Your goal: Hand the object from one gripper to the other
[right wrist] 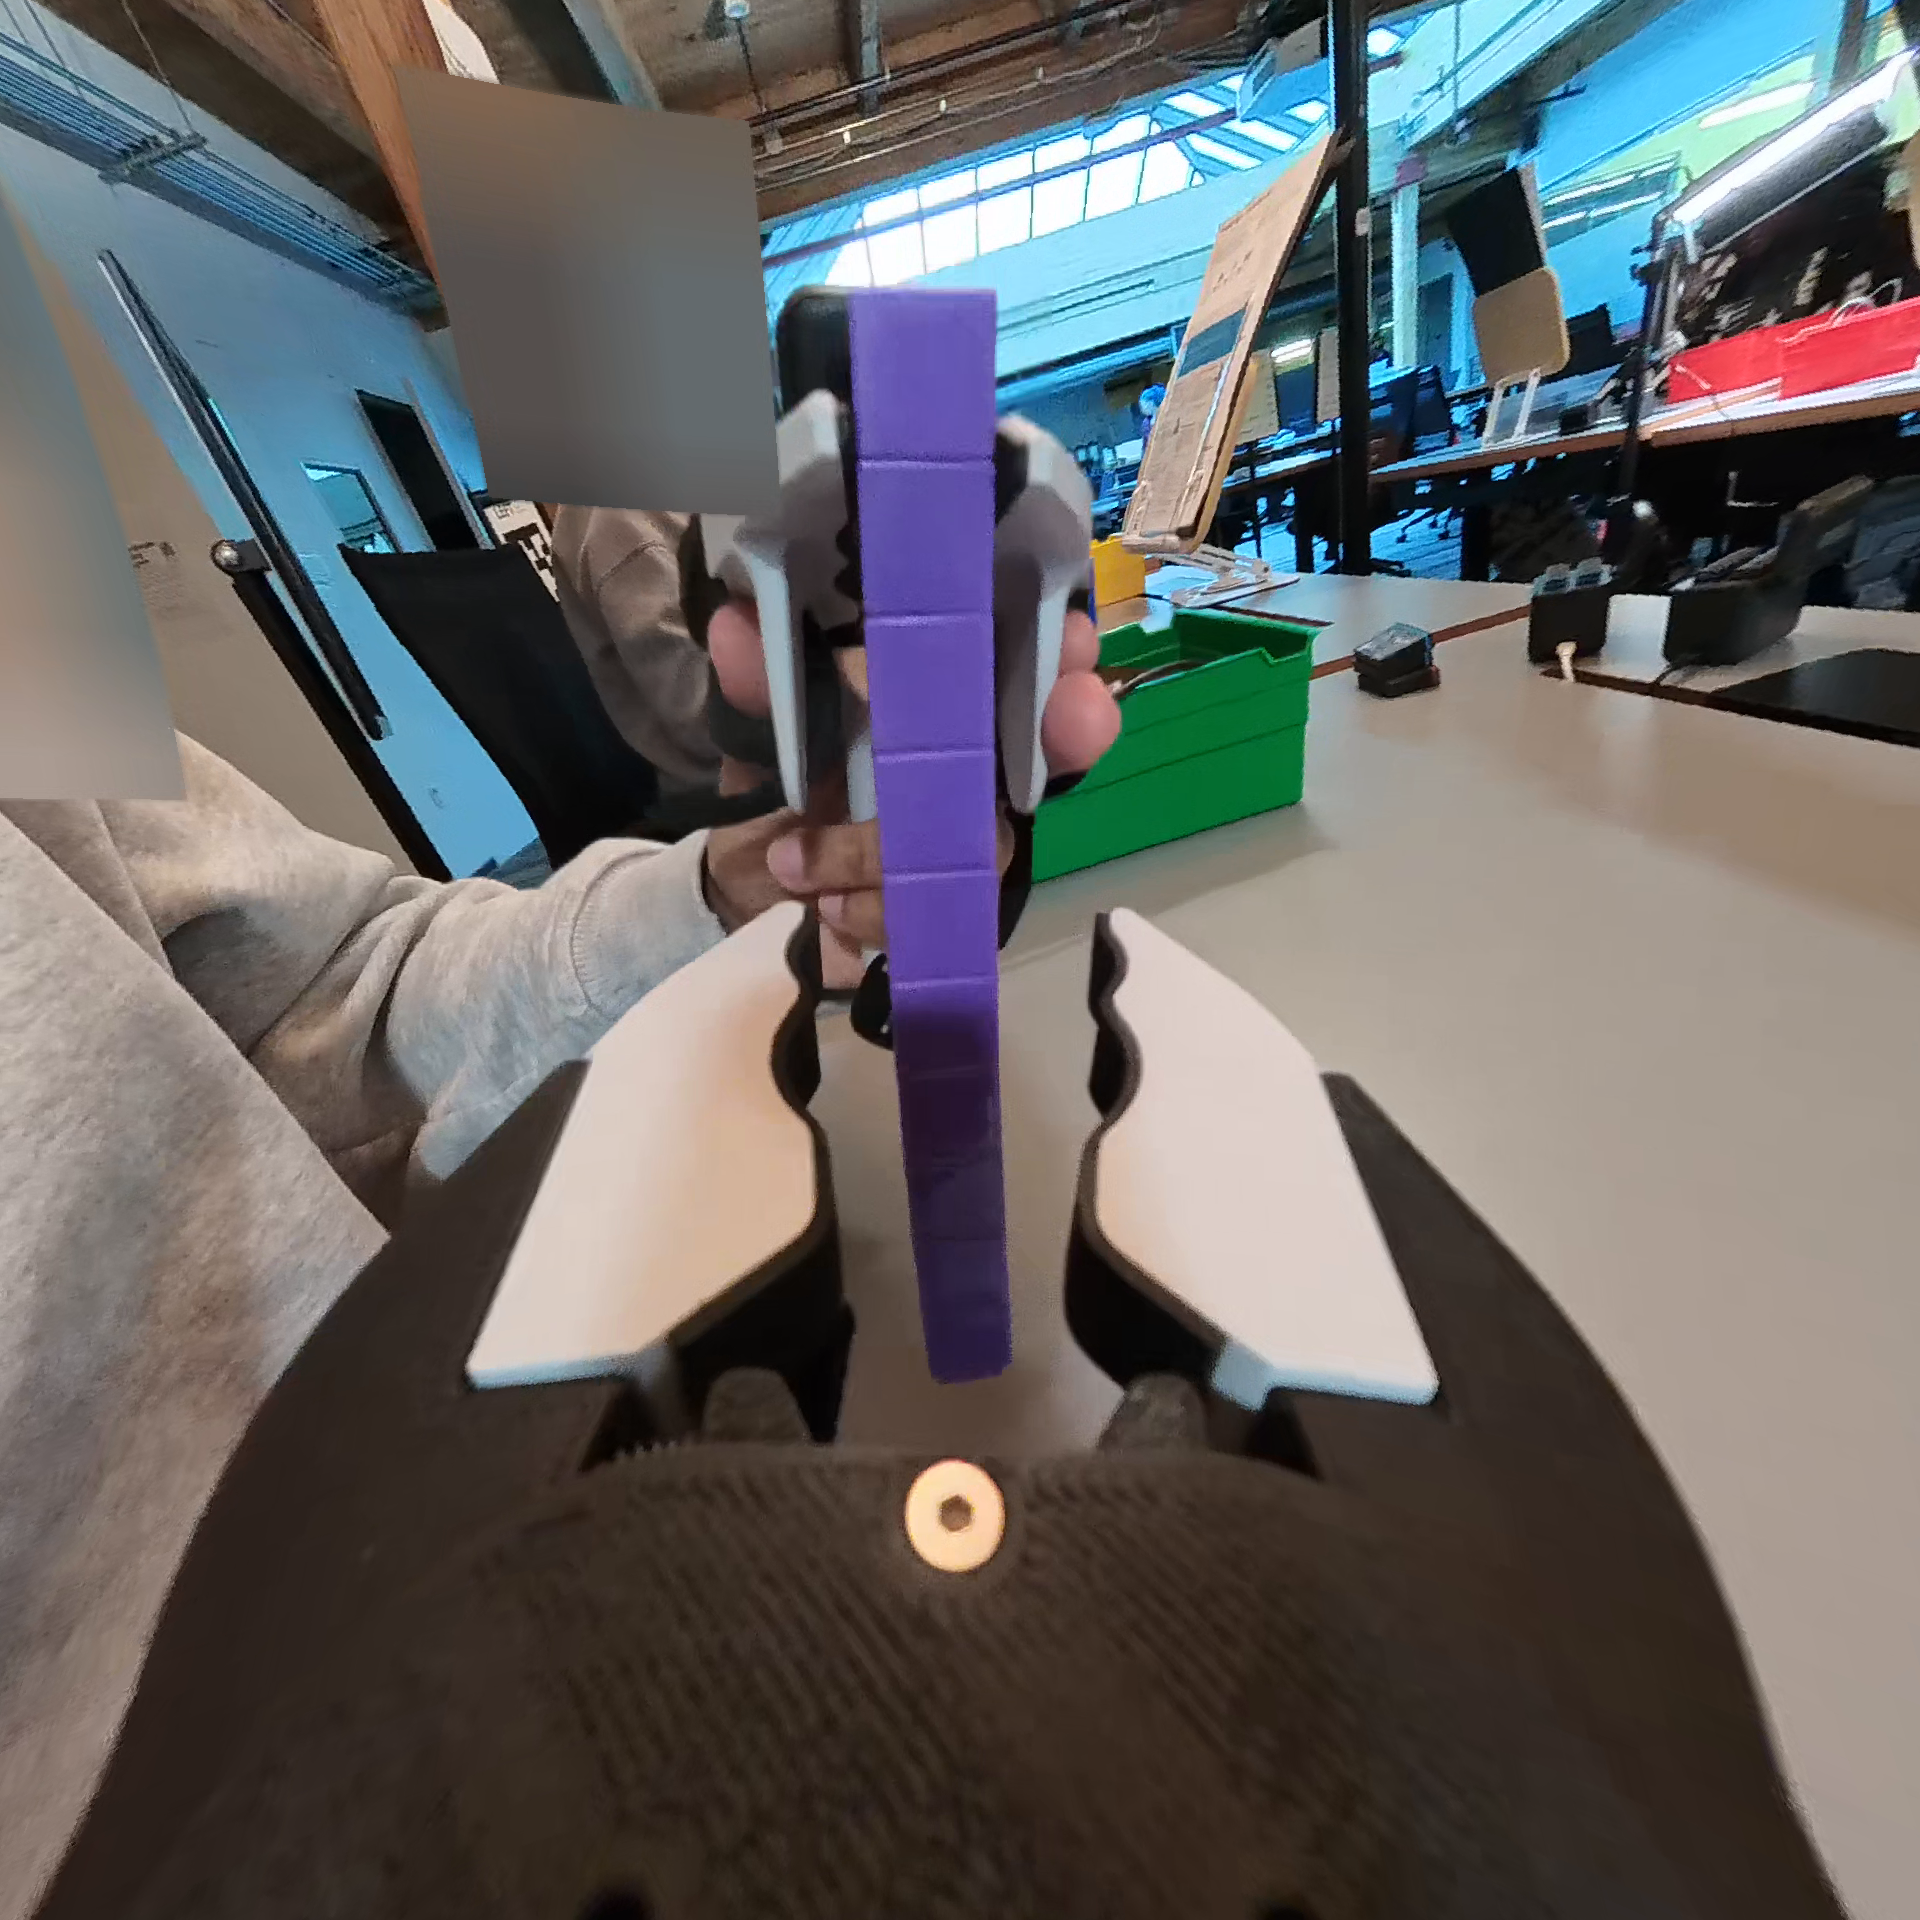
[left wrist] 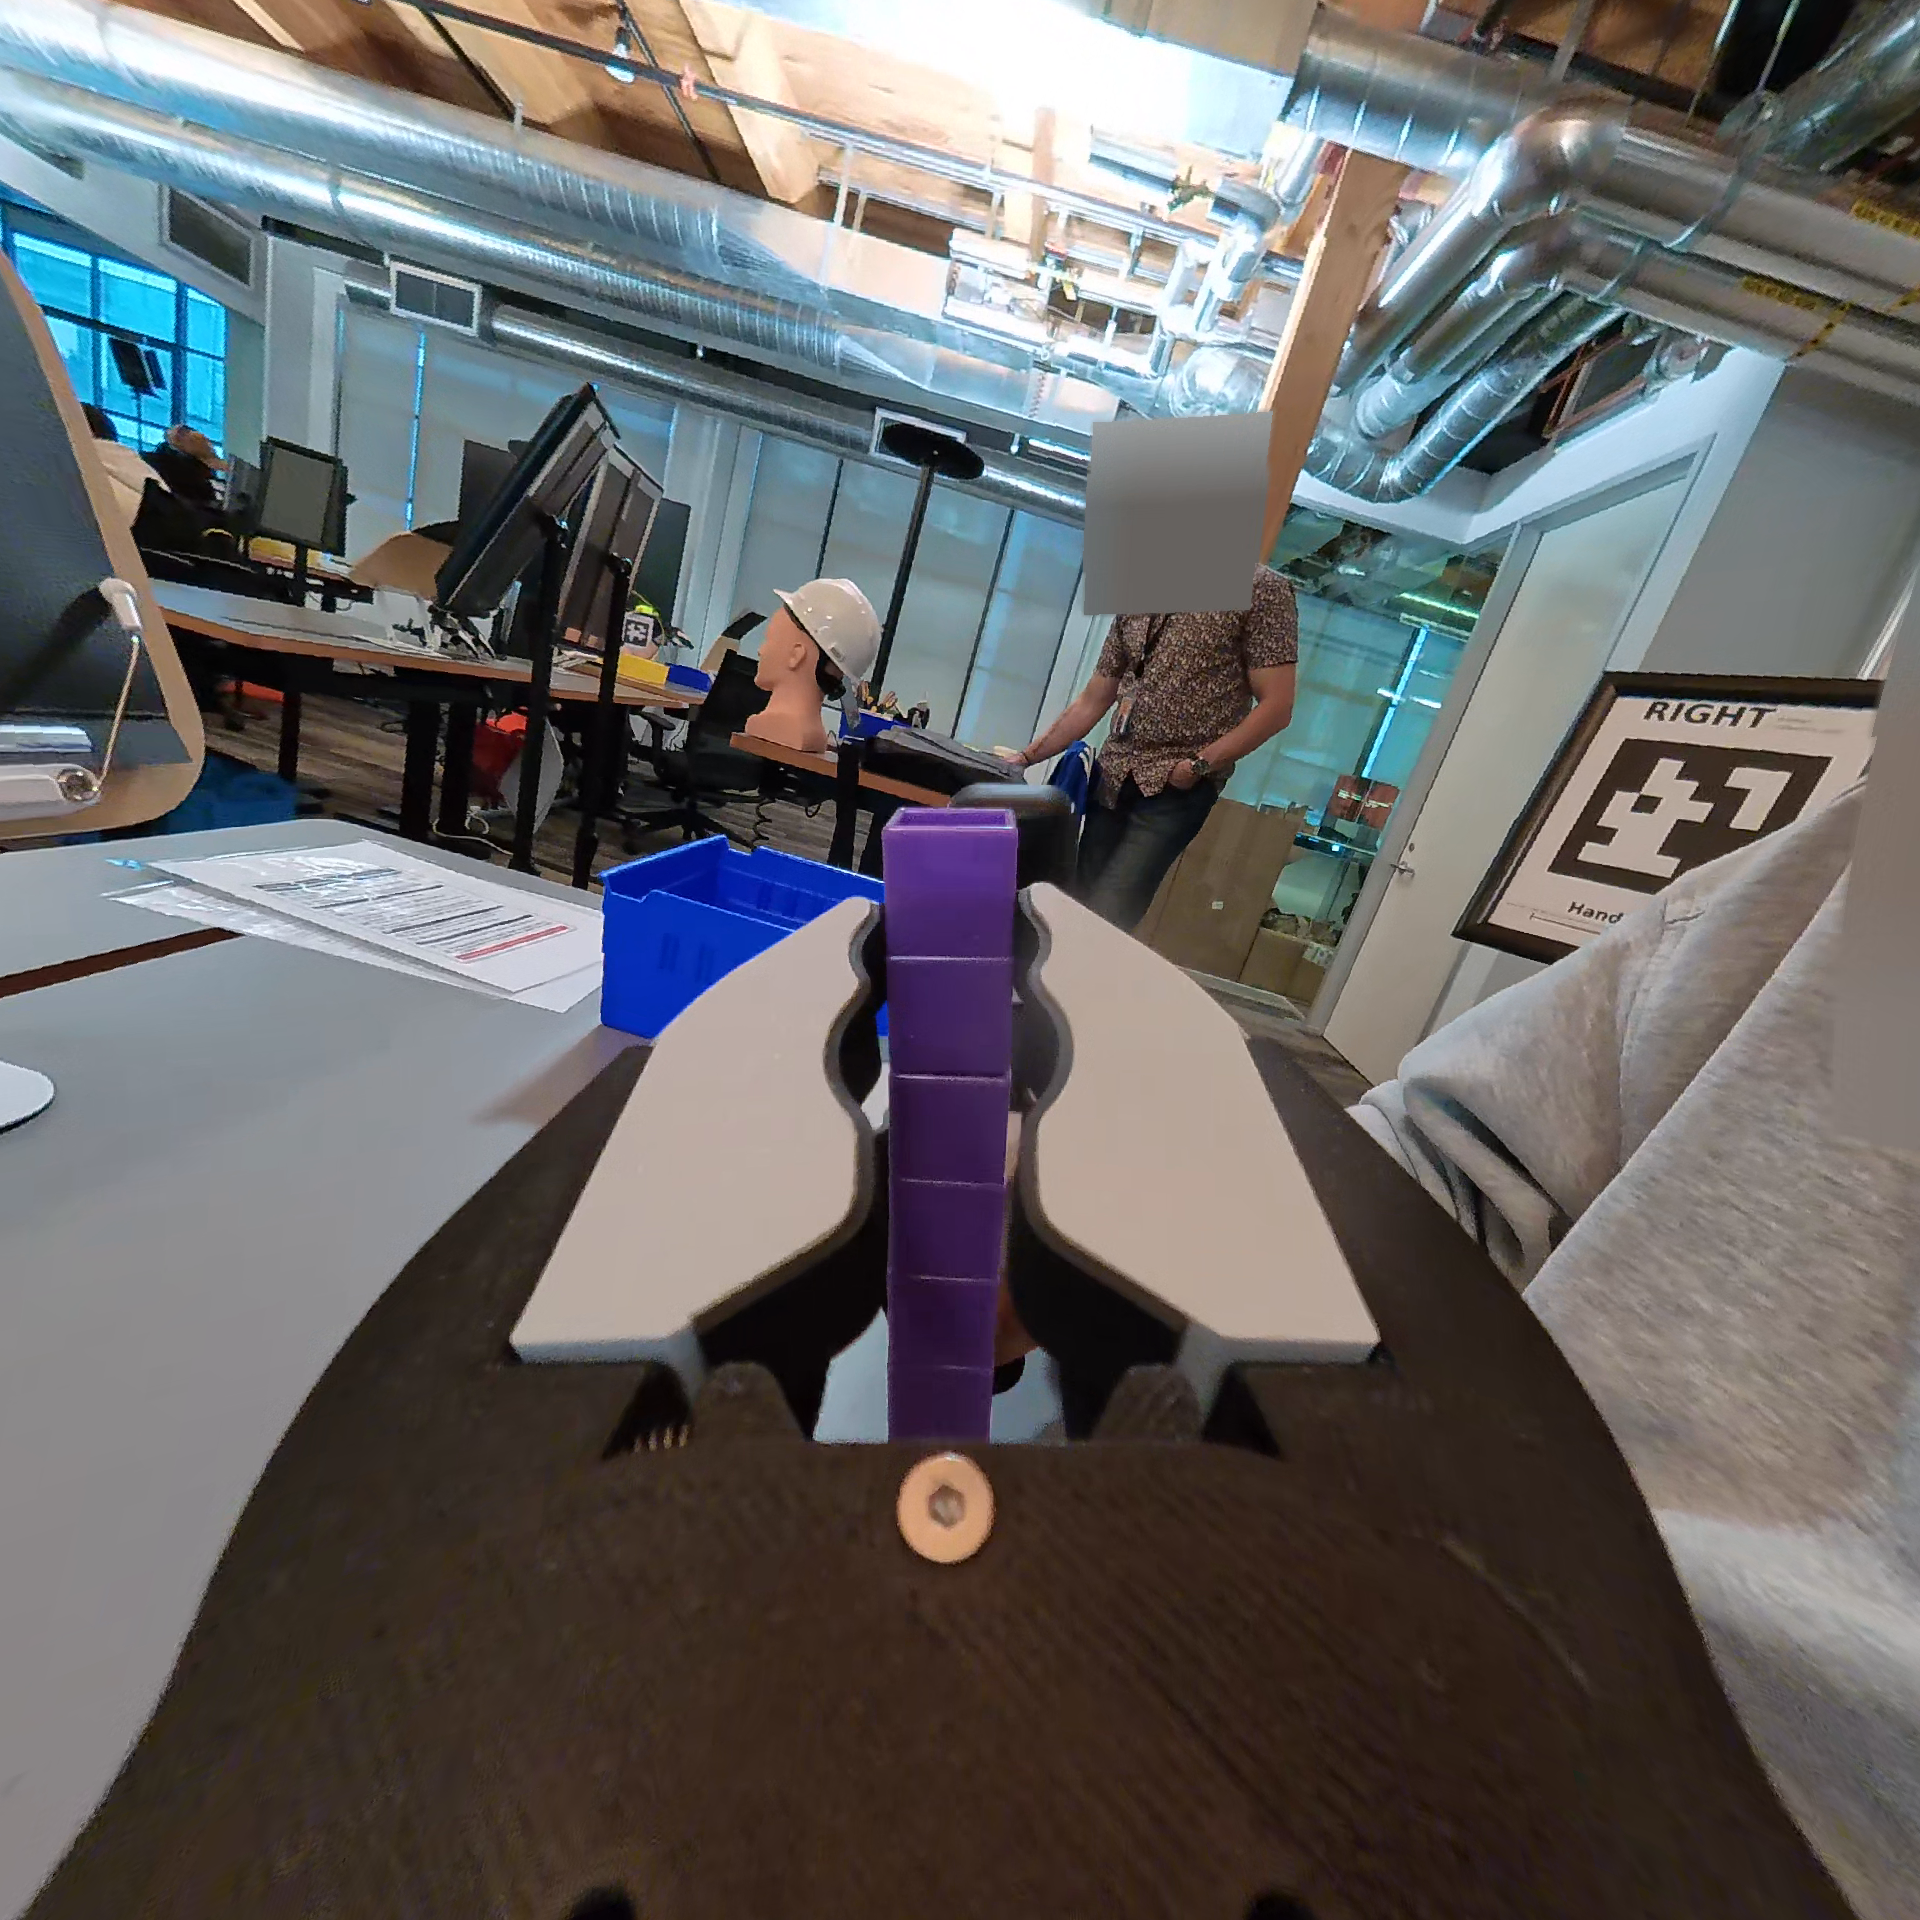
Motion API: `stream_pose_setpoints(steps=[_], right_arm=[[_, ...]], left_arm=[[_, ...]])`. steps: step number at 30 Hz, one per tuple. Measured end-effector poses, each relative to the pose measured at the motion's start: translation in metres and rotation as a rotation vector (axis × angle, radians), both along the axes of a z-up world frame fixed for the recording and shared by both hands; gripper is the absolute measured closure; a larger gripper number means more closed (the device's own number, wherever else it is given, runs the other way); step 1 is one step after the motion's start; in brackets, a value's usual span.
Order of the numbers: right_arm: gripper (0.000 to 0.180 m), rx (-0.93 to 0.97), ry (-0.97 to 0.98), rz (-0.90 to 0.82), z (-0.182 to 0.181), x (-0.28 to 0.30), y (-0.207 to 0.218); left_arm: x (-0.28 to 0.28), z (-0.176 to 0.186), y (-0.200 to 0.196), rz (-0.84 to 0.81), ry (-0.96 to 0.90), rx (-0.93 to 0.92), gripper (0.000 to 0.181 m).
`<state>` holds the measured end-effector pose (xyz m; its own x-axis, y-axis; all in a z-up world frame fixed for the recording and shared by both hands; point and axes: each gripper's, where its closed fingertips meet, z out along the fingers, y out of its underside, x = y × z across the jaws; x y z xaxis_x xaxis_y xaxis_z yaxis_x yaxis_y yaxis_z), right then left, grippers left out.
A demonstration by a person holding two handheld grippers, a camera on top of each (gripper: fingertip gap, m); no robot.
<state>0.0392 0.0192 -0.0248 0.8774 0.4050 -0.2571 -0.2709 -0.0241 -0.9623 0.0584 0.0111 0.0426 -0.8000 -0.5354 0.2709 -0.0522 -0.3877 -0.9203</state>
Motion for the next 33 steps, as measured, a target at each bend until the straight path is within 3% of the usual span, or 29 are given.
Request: stream_pose_setpoints(steps=[9,13,15,19,24,30,33], right_arm=[[0.137,0.059,-0.041,-0.074,0.022,0.003,-0.003],[0.144,0.049,-0.047,-0.085,0.021,0.003,-0.002],[0.156,0.044,-0.062,-0.084,0.020,0.003,-0.003],[0.157,0.042,-0.067,-0.082,0.021,0.002,-0.003],[0.158,0.066,-0.054,-0.102,0.029,0.009,-0.008],[0.158,0.086,-0.056,-0.126,0.040,0.020,-0.016],[0.158,0.091,-0.062,-0.129,0.044,0.021,-0.019]], left_arm=[[0.004,-0.013,-0.010,-0.027,0.032,-0.009,0.157],[0.003,-0.014,-0.016,-0.041,0.029,-0.011,0.157],[0.002,-0.014,-0.018,-0.045,0.026,-0.013,0.157],[0.001,-0.012,-0.018,-0.053,0.021,-0.028,0.158],[0.005,-0.013,-0.014,-0.012,0.025,-0.023,0.120],[0.008,-0.031,-0.014,-0.039,0.065,0.035,0.119],[0.007,-0.049,-0.020,-0.086,0.102,0.108,0.127]])
